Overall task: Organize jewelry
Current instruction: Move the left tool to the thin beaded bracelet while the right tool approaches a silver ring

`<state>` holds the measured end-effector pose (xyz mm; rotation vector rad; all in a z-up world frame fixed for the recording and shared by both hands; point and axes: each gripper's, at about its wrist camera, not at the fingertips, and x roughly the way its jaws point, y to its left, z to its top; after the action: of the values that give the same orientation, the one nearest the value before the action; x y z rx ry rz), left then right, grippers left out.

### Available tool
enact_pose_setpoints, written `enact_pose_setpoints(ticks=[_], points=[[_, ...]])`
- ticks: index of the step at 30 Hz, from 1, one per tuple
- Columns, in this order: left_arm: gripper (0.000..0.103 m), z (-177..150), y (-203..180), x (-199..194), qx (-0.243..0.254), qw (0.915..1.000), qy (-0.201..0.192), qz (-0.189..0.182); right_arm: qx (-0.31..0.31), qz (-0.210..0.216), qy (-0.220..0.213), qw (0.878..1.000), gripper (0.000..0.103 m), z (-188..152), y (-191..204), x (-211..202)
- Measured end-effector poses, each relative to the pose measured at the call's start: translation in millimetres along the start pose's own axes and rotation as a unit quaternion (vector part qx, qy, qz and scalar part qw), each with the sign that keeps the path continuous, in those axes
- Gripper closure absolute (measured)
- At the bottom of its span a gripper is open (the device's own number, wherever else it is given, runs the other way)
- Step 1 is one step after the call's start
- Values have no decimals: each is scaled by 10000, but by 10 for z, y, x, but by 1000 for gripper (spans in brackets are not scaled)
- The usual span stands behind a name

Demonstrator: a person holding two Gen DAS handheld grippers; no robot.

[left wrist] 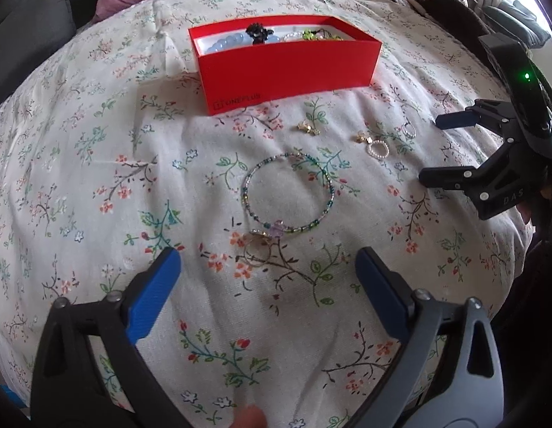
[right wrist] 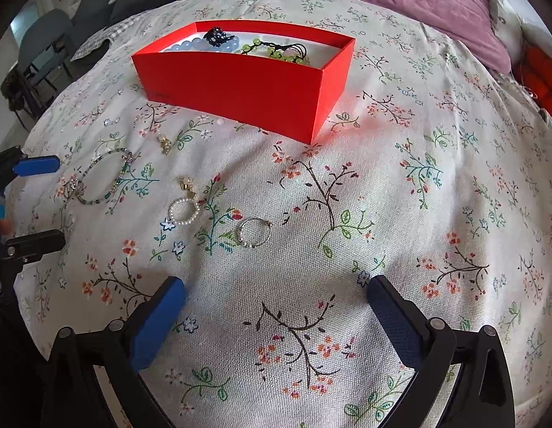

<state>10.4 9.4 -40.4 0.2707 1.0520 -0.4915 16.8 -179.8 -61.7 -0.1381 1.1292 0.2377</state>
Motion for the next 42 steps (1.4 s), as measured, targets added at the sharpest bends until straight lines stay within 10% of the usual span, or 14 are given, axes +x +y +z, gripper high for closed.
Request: enact_pose_setpoints(ticks=[19, 42], points=[[41, -50, 140, 21, 12, 9998, 130, -160, -206, -29, -65, 9998, 3, 150, 71, 61], [69, -42, 89, 2, 325, 9995, 61, -20, -518, 139, -265, 9982, 41, 221, 160, 10]])
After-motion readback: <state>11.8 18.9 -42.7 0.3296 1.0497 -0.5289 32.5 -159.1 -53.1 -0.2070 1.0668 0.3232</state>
